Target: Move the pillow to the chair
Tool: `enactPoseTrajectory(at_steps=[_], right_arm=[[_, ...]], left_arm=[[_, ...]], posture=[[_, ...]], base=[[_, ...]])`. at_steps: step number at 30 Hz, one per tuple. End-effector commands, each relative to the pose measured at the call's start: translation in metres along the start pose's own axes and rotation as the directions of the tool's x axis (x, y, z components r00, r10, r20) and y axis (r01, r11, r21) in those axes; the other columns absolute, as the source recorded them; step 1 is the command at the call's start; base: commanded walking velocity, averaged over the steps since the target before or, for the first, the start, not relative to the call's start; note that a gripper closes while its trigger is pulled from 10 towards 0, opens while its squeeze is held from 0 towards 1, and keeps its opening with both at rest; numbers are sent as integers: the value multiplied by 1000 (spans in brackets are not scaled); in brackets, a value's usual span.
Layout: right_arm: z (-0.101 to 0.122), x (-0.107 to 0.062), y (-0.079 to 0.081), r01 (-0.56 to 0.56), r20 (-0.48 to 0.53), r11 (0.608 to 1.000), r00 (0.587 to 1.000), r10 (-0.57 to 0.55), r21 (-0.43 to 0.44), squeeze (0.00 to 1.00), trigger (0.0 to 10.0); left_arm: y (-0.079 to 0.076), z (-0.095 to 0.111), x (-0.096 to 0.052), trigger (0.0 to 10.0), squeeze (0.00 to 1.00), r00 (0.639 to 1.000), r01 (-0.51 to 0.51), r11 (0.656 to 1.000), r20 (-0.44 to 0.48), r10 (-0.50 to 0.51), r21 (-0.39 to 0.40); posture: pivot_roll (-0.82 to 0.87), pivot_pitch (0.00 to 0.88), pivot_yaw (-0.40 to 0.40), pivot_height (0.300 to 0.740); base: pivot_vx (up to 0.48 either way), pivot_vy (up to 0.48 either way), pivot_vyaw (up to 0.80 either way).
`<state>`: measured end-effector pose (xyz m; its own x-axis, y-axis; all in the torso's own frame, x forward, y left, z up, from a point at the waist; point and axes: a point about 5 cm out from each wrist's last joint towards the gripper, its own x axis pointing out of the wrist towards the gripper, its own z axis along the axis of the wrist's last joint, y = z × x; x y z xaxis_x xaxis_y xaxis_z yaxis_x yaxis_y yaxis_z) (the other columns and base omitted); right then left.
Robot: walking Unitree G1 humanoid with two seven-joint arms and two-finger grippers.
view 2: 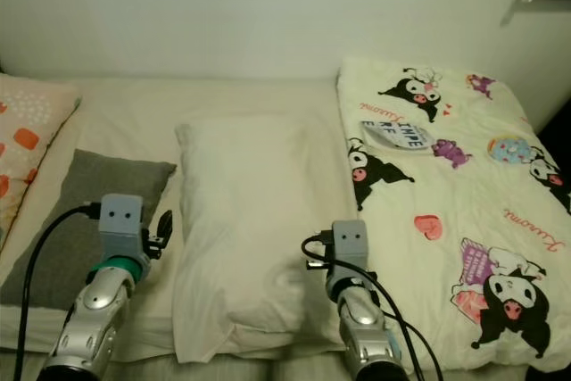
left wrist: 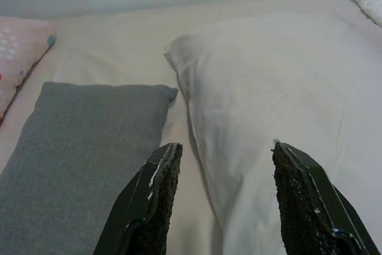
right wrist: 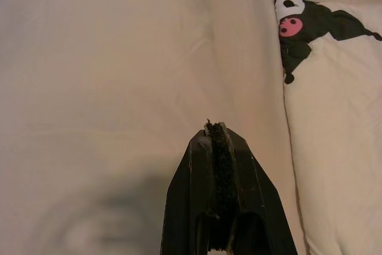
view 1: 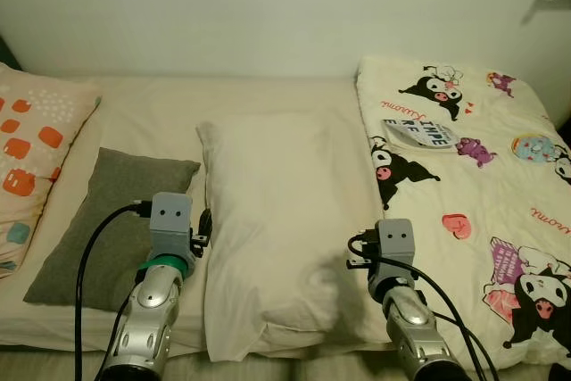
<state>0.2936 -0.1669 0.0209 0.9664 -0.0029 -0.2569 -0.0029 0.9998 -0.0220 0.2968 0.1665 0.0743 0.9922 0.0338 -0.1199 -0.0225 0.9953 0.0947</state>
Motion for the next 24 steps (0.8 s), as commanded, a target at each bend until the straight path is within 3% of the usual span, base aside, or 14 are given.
enactPoseTrajectory(at_steps=[1,7,12,24], right_arm=[[-8,-3,-3,13,-34,1000,999,-13,8,0,10000],[-9,-3,-3,18,-40,1000,999,-18,9,0,10000],[-9,-3,-2,19,-41,1000,999,-18,10,0,10000],[-5,1,1,2,-36,1000,999,-2,10,0,10000]], left_arm=[[-1,-6,0,10000,0,999,13,1000,-35,-12,25],[-3,-11,0,10000,0,995,61,997,-78,-58,38],[2,-13,1,10000,0,995,-9,999,-96,6,-34],[9,-11,2,10000,0,996,-50,998,-78,48,-24]], posture=[[54,25,43,740],[54,27,46,740],[55,26,45,740],[62,21,32,740]], base=[[0,0,0],[0,-160,0],[0,-288,0],[0,0,0]])
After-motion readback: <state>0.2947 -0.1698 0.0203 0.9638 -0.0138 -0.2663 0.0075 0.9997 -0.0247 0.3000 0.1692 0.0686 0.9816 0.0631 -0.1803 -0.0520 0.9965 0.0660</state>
